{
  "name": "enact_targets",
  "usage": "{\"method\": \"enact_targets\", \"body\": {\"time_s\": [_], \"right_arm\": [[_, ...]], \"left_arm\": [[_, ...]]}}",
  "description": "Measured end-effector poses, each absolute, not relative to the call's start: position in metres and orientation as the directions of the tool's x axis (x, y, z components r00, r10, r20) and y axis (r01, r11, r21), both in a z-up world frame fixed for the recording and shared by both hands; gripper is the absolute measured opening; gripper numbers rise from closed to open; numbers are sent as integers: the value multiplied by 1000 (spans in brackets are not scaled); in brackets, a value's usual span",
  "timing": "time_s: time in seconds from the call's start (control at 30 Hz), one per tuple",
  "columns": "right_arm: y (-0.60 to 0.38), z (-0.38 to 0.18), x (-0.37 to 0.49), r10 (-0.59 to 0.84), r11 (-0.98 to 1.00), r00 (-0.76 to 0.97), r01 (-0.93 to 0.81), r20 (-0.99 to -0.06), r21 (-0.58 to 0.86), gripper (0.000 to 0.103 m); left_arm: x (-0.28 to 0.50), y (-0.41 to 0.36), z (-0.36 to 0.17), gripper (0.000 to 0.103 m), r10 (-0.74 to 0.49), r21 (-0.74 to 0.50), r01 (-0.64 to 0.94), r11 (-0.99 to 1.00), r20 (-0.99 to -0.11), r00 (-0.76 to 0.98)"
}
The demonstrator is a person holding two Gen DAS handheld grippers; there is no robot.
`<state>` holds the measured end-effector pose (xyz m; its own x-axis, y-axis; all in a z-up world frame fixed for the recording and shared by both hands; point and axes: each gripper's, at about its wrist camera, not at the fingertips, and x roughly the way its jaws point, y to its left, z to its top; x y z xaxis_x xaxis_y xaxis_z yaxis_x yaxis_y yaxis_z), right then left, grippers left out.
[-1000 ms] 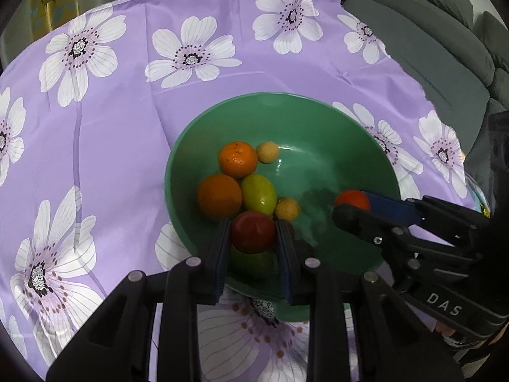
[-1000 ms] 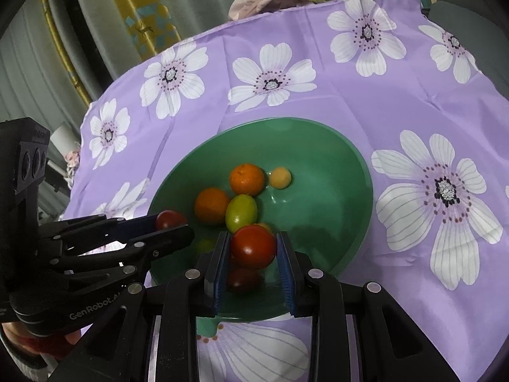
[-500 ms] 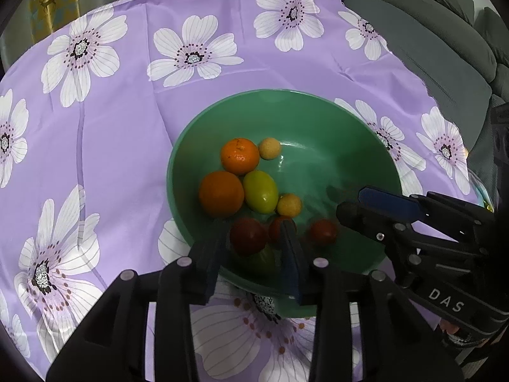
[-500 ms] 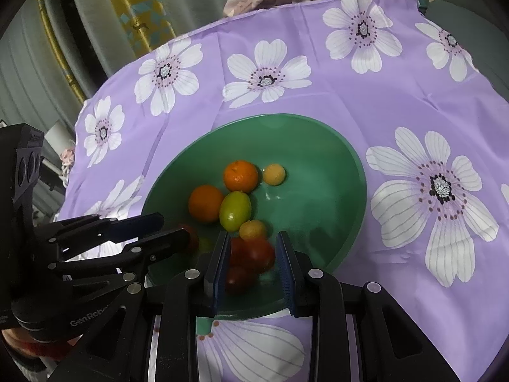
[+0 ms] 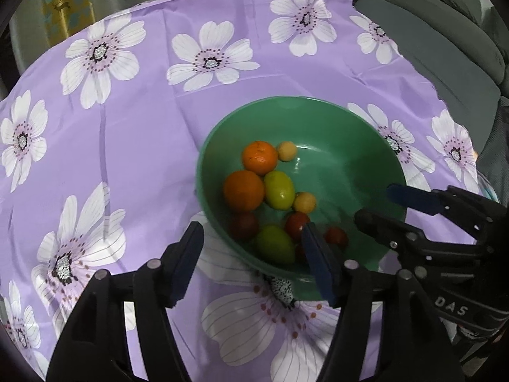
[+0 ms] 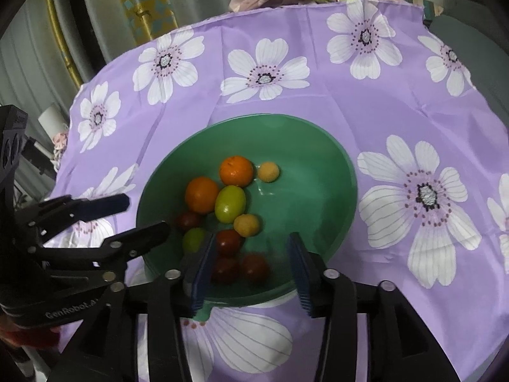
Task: Organize fruits
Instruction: 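Lift both open grippers away from the bowl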
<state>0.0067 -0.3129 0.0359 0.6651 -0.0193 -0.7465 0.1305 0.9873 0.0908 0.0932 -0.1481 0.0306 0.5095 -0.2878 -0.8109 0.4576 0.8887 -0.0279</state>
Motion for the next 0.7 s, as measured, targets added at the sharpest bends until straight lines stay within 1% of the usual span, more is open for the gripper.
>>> {"method": "enact_targets", "body": {"time_s": [0.07,0.1,0.2,0.33,0.5,0.7], "right_arm": [[-310,38,5,-31,990,660,124,-750,69,57],[-307,40,4,-40,991,658,122,-752,54,61],[-303,44,1,-60,993,654,116,-754,22,69],[-301,48,-2,-63,994,656,111,-752,14,69],[-299,54,-6,-66,995,664,100,-745,1,69],[-298,59,-8,-73,995,672,102,-737,-5,69]], "left_arm": [[92,-148,31,65,-263,-11,444,896,-819,510],[92,-148,31,66,-238,12,436,900,-824,514],[88,-149,33,66,-191,62,422,904,-826,531],[86,-147,37,66,-206,43,425,904,-827,522],[81,-149,46,66,-205,57,423,904,-810,549],[79,-148,51,66,-220,40,419,907,-804,553]]}}
